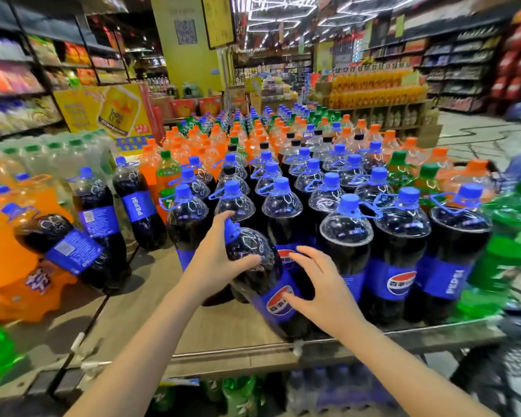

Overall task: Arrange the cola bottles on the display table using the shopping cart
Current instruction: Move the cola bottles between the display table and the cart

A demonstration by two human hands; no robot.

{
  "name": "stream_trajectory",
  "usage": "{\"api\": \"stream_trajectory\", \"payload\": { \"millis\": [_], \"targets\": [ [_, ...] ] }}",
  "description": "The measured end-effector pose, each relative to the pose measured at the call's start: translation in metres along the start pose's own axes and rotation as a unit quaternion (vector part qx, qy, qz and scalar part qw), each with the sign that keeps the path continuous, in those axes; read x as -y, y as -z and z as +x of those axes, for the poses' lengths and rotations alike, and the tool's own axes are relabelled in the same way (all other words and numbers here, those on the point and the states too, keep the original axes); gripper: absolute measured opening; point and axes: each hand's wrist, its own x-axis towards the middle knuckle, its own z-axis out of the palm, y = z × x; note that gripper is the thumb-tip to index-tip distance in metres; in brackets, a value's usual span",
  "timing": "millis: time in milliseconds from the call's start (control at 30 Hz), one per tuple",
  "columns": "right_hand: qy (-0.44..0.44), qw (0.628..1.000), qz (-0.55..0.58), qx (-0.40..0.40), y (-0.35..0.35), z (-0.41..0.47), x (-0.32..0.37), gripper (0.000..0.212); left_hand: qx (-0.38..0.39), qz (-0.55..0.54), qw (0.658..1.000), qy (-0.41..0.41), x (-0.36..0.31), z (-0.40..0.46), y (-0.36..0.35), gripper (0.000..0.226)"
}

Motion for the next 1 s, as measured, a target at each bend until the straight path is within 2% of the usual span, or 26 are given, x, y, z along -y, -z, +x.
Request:
{"api": "stream_trajectory", "payload": {
  "millis": [100,200,267,433,567,667,767,1000],
  "targets": [
    [0.050,0.991,-0.081,-0.091,0.047,0.007,-0.006,0.060,0.000,0.009,0.999,-0.042,-0.013,0.004,-0.012,0.105],
    [0.060,0.977,-0.167,-0.123,0.072,0.018,-0.019,0.063,-0.009,0.024,0.997,-0.079,-0.031,0.007,-0.030,0.103],
    [0.033,0.972,-0.205,-0.114,0.080,0.021,-0.027,0.071,-0.018,0.023,0.995,-0.097,-0.039,0.012,-0.043,0.099],
    [-0.038,0.976,-0.211,-0.048,0.081,0.027,-0.039,0.089,-0.019,0.032,0.992,-0.123,-0.045,0.025,-0.063,0.100],
    [-0.061,0.978,-0.197,-0.025,0.075,0.026,-0.044,0.097,-0.069,-0.034,0.985,-0.154,-0.038,0.016,-0.083,0.104],
    [-0.062,0.980,-0.191,-0.015,0.072,0.022,-0.046,0.102,-0.087,-0.100,0.987,-0.089,-0.004,-0.010,-0.116,0.124],
    [-0.043,0.979,-0.200,-0.017,0.069,0.017,-0.049,0.105,-0.021,-0.190,0.981,-0.011,0.027,-0.033,-0.142,0.143],
    [-0.025,0.981,-0.187,-0.052,0.064,0.016,-0.052,0.105,0.012,-0.231,0.973,0.012,0.046,-0.027,-0.149,0.142]
  ]
}}
